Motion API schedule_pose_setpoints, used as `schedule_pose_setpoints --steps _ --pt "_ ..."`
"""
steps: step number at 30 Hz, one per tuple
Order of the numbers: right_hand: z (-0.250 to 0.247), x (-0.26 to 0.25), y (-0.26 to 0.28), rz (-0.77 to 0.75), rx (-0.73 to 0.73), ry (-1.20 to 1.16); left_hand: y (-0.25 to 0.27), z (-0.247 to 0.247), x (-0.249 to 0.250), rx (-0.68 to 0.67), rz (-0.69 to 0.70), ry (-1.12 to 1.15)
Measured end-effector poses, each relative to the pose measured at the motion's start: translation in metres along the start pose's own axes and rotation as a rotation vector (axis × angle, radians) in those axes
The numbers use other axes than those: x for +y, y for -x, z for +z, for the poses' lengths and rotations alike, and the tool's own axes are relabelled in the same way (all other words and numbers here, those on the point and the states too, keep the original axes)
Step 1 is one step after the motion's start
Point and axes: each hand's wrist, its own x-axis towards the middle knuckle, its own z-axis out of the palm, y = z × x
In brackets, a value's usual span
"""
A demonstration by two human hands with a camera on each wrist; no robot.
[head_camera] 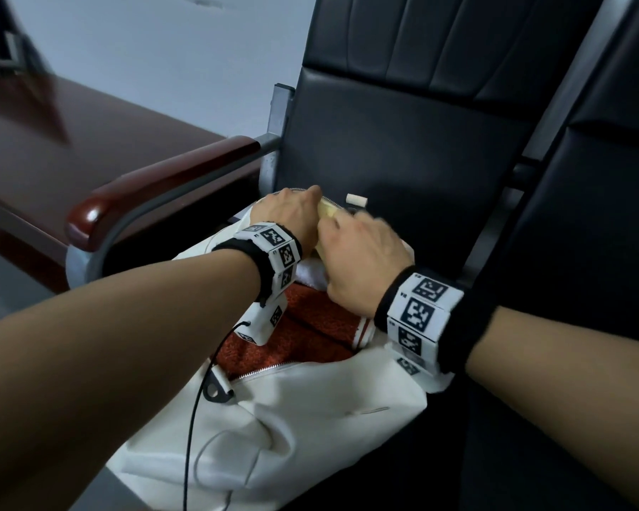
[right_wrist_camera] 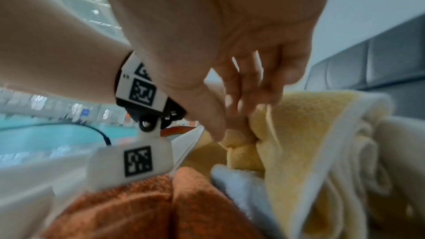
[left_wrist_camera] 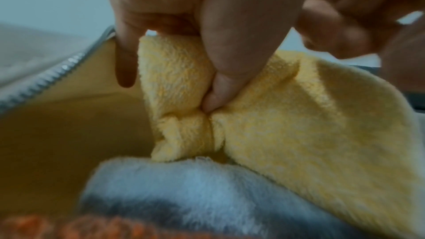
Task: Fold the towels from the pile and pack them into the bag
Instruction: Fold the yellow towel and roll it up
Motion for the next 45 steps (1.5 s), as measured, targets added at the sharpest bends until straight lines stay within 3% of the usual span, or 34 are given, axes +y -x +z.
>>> schedule_pose_setpoints --steps 4,11,19,22,25,29,33,40,45 --pt "0.004 0.0 -0.01 -0.001 -0.289 -0.198 0.001 0.0 -0.003 0.009 0.015 -0.008" --pt "0.032 0.007 -0.04 0.136 -0.468 -0.278 0.004 0.008 -0.009 0.02 0.094 0.036" --pt "0.073 0.011 -0.056 0.205 -0.487 -0.291 0.011 0.023 -0.006 -0.065 0.147 -0.152" --pt "0.072 0.001 -0.054 0.227 -0.464 -0.275 0.009 0.027 -0.005 -0.023 0.157 -0.25" --pt "0.055 0.014 -0.038 0.23 -0.551 -0.286 0.001 0.031 -0.002 -0.065 0.217 -0.272" --pt "0.047 0.022 -0.028 0.088 -0.62 -0.178 -0.001 0.027 0.005 -0.08 0.252 -0.282" --pt "0.035 0.021 -0.018 -0.029 -0.543 -0.171 -0.001 0.03 0.006 -0.091 0.28 -0.277" --pt "0.043 0.028 -0.005 -0.015 -0.557 -0.132 0.001 0.036 0.011 -0.2 0.192 -0.148" --pt "0.041 0.028 -0.005 0.004 -0.284 -0.131 -0.002 0.041 0.013 -0.241 0.212 -0.139"
